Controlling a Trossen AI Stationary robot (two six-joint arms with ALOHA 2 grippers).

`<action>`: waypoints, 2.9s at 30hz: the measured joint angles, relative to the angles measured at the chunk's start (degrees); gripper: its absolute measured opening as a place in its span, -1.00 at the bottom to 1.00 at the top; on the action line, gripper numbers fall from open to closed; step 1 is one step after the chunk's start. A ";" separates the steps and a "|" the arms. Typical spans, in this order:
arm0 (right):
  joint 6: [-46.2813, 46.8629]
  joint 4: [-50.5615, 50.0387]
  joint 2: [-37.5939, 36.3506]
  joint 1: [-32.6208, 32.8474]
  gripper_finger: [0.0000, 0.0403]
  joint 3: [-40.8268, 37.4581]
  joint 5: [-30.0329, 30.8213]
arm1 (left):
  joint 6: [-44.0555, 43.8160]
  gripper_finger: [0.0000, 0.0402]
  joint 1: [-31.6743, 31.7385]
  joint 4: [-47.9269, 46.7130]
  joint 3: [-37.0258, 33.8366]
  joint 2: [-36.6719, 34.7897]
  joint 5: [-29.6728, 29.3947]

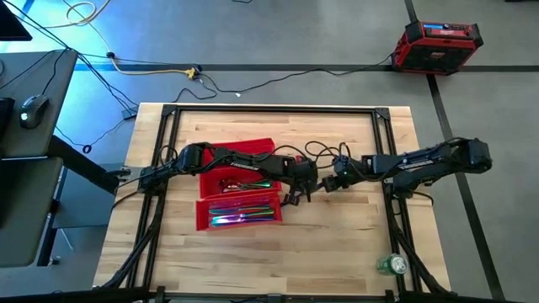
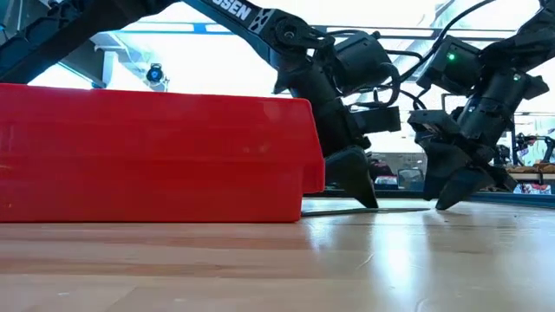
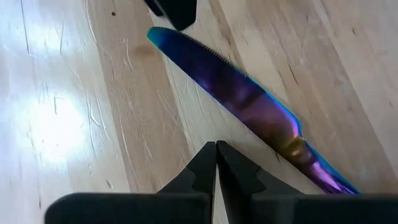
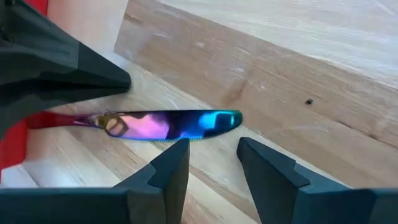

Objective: Sort silverware
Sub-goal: Put the purple table knife into the bottom red bin

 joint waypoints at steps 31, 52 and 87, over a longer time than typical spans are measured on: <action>0.08 7.27 0.58 6.74 -0.31 -0.10 -1.28 | -2.18 -1.00 -0.03 -4.92 2.71 0.09 -0.15; -7.08 16.83 7.88 2.16 -0.32 -0.49 11.50 | -8.18 -1.00 0.48 -2.53 1.97 1.08 13.15; -22.83 13.66 6.92 2.02 -0.32 -0.07 12.29 | -6.05 -1.00 -0.99 -4.88 2.16 0.08 20.66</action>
